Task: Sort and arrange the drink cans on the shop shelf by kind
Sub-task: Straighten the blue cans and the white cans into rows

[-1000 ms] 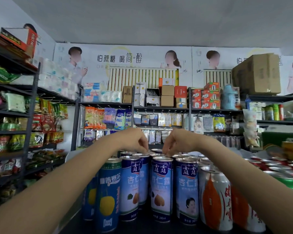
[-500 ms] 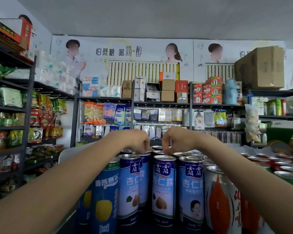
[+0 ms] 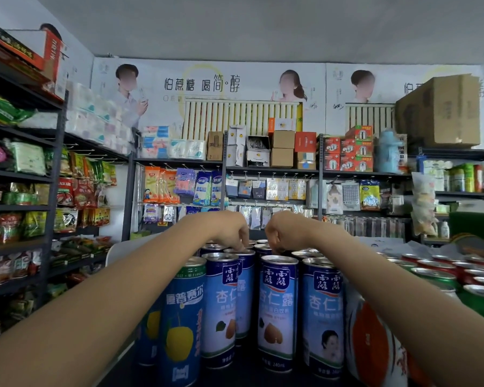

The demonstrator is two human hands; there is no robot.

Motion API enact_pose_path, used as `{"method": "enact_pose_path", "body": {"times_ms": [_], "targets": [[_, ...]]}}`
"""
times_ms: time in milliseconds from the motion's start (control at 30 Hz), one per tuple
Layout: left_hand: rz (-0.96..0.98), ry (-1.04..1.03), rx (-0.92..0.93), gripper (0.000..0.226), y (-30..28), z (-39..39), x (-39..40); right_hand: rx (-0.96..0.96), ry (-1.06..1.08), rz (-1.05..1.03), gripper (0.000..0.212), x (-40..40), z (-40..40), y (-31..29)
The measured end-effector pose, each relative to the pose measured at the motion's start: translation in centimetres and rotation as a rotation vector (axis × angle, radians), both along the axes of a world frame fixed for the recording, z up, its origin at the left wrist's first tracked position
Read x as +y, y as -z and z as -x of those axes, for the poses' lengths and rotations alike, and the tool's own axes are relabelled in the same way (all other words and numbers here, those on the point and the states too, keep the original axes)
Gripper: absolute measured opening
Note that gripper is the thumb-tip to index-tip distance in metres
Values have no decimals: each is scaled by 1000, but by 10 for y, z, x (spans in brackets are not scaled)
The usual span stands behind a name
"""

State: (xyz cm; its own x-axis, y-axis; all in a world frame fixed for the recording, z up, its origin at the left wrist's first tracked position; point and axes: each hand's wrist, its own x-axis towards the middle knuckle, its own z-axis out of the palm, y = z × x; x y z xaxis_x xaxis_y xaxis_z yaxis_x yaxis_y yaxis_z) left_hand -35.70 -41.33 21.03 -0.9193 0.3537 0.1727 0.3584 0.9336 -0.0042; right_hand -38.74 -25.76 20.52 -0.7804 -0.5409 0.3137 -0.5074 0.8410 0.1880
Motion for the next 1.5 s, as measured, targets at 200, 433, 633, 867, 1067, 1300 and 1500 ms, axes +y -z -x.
{"method": "enact_pose_path", "body": {"times_ms": [200, 433, 633, 867, 1067, 1300, 1500], "targets": [[12, 32, 5, 25, -3, -13, -14, 48, 95, 9, 9, 0, -1, 3], [-67, 73, 14, 20, 3, -36, -23, -184, -187, 285, 15, 15, -74, -6], [-87, 50, 119, 15, 12, -37, -18, -152, -116, 158, 15, 15, -90, 4], [-138, 68, 161, 20, 17, -41, -19, 37, -42, 128, 27, 12, -76, 18], [-132, 50, 202, 22, 22, -43, -18, 181, 19, 16, 19, 3, -71, 25], [-110, -30, 177, 39, 20, -47, -9, 121, -39, 257, 21, 19, -80, 18], [-19, -54, 101, 29, 18, -43, 1, -71, 84, 178, 26, 54, -112, 13]]}}
